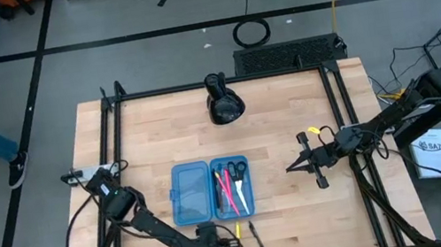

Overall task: Pick & place school supplies into a supply box
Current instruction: Put the left black pen into the blue supply box

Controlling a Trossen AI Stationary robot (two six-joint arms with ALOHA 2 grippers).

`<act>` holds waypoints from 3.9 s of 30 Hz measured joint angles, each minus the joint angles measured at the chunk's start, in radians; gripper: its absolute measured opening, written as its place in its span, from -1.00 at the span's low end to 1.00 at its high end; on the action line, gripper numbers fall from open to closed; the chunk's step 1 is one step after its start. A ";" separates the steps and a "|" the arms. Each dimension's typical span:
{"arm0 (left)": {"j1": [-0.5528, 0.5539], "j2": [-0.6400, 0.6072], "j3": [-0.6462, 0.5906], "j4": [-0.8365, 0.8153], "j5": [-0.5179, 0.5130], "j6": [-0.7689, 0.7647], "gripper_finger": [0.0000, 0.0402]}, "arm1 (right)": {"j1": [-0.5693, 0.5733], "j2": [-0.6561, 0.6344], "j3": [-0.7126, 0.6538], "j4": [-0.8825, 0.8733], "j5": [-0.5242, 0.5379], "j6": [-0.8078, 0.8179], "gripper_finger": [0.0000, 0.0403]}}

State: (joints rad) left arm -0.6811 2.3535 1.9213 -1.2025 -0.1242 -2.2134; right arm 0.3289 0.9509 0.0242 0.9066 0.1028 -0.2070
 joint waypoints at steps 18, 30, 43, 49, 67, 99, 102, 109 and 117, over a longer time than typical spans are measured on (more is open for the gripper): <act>0.078 -0.008 -0.058 0.029 0.048 0.415 -0.19 | 0.000 0.000 0.000 0.009 0.000 0.001 -1.00; 0.127 -0.028 -0.203 0.250 0.167 0.549 -0.65 | 0.000 0.000 0.000 -0.014 0.000 0.038 -1.00; 0.104 -0.033 -0.173 0.217 0.027 0.651 -0.80 | 0.000 0.000 0.000 -0.006 0.000 0.077 -1.00; 0.077 -0.064 -0.176 0.187 -0.102 0.584 -0.81 | 0.000 0.000 0.000 0.001 0.000 0.091 -1.00; 0.038 -0.127 -0.179 0.165 -0.137 0.510 -0.96 | 0.000 0.001 0.000 -0.006 0.000 0.091 -1.00; 0.188 -0.139 -0.256 0.231 0.124 0.869 -0.39 | 0.000 0.001 0.000 -0.015 0.000 0.089 -1.00; 0.183 -0.141 -0.292 0.267 0.120 0.868 -0.39 | 0.000 0.001 0.000 -0.018 0.000 0.088 -1.00; 0.188 -0.151 -0.390 0.422 0.149 0.897 -0.64 | 0.000 0.001 0.000 -0.014 0.000 0.088 -1.00; 0.172 -0.143 -0.351 0.428 0.110 0.949 -0.79 | 0.000 0.001 0.000 -0.013 0.000 0.087 -1.00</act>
State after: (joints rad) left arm -0.5087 2.2107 1.5705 -0.7744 -0.0143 -1.2647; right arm 0.3288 0.9516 0.0241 0.8931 0.1028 -0.1196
